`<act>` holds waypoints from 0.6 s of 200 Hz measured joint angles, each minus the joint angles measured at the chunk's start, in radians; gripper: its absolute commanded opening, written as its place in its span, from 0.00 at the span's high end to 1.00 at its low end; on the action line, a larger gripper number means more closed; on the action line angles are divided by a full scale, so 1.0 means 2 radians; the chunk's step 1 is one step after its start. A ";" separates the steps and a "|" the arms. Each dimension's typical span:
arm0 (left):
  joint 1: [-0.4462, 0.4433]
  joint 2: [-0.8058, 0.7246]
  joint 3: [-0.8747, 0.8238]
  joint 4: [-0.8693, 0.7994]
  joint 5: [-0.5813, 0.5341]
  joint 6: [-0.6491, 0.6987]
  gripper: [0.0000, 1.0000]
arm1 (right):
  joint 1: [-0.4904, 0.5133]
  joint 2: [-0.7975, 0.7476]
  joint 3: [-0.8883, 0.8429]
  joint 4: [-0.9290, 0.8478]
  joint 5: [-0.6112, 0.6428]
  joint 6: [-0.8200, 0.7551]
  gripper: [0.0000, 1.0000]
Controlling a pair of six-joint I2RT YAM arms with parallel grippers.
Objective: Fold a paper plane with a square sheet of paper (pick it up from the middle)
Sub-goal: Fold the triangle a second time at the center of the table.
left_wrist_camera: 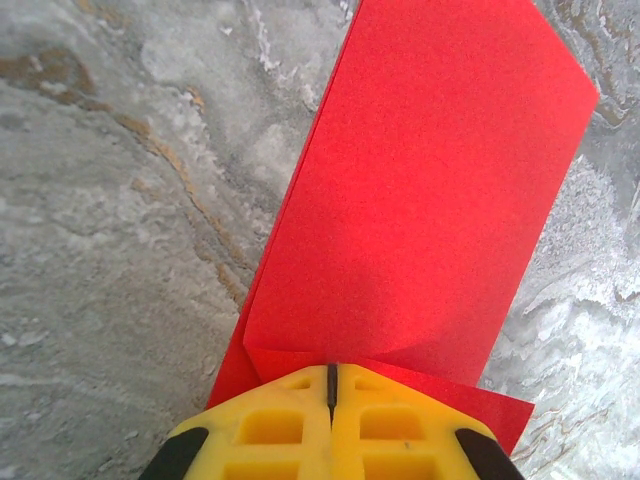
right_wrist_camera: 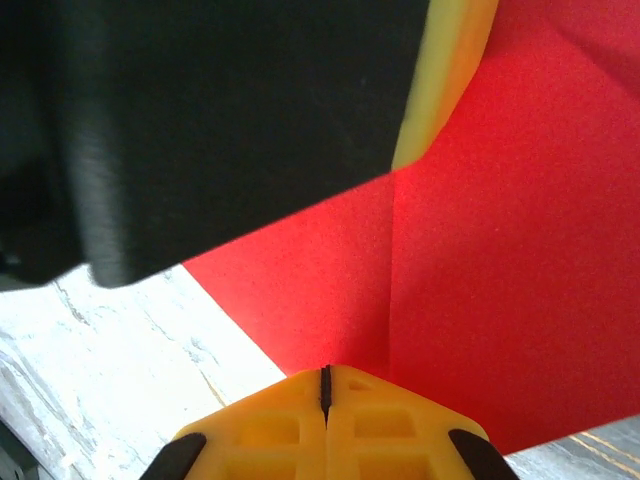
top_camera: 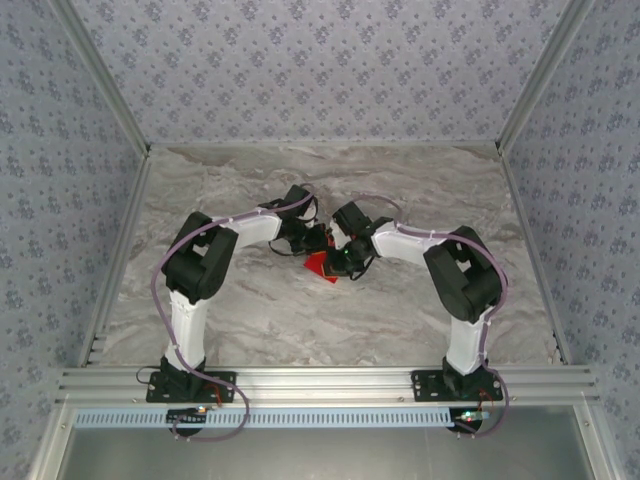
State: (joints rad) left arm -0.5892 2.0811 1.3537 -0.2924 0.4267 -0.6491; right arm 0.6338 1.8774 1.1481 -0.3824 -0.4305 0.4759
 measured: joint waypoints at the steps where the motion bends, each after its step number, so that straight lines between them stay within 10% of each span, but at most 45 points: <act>1: 0.000 0.000 0.000 0.000 0.000 0.000 1.00 | 0.000 0.000 0.000 0.000 0.000 0.000 1.00; 120: 0.000 -0.002 -0.004 0.005 0.001 -0.004 1.00 | -0.004 0.009 -0.008 -0.001 0.002 -0.002 1.00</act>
State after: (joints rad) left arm -0.5892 2.0773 1.3453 -0.2829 0.4286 -0.6567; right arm 0.6254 1.8946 1.1320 -0.3836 -0.4267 0.4713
